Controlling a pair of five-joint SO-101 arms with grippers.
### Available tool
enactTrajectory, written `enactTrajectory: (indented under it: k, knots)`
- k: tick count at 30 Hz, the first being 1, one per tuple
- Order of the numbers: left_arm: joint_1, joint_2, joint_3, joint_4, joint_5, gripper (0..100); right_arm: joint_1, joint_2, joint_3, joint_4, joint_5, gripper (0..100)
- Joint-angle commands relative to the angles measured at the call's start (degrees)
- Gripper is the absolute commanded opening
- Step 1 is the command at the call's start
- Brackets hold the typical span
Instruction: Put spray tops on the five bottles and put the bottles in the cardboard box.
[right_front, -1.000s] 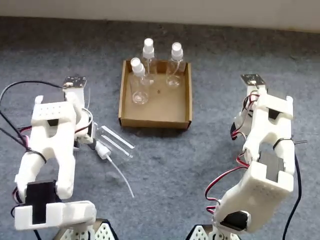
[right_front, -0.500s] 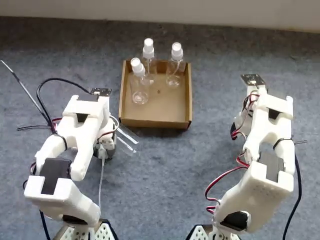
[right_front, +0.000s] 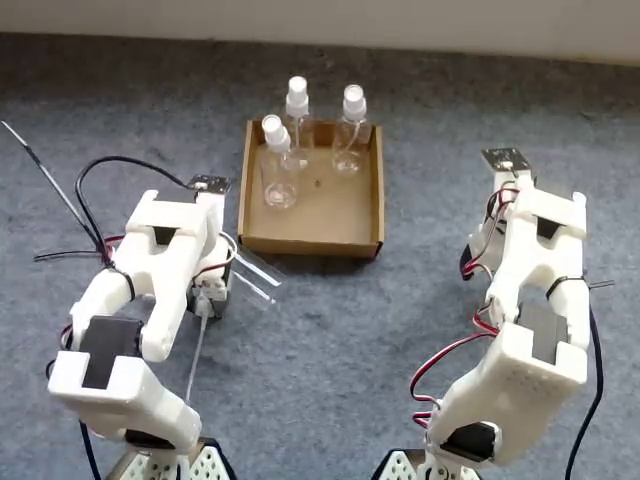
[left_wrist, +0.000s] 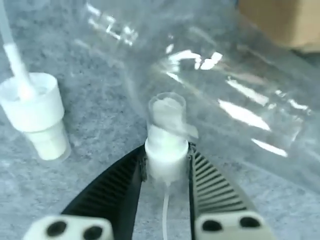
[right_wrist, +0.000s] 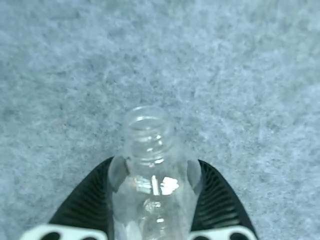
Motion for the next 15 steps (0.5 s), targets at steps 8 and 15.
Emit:
enactTrajectory:
  k: [8, 15]
  knots:
    - [-5.5, -14.7, 2.1, 2.1, -2.0, 0, -0.4, -9.4, -5.1, 5.7, 0.3, 0.4]
    - [-7.8, -35.4, 6.3, 2.4, -2.1, 0, -4.4, -23.5, -5.0, 6.0, -1.7, 0.4]
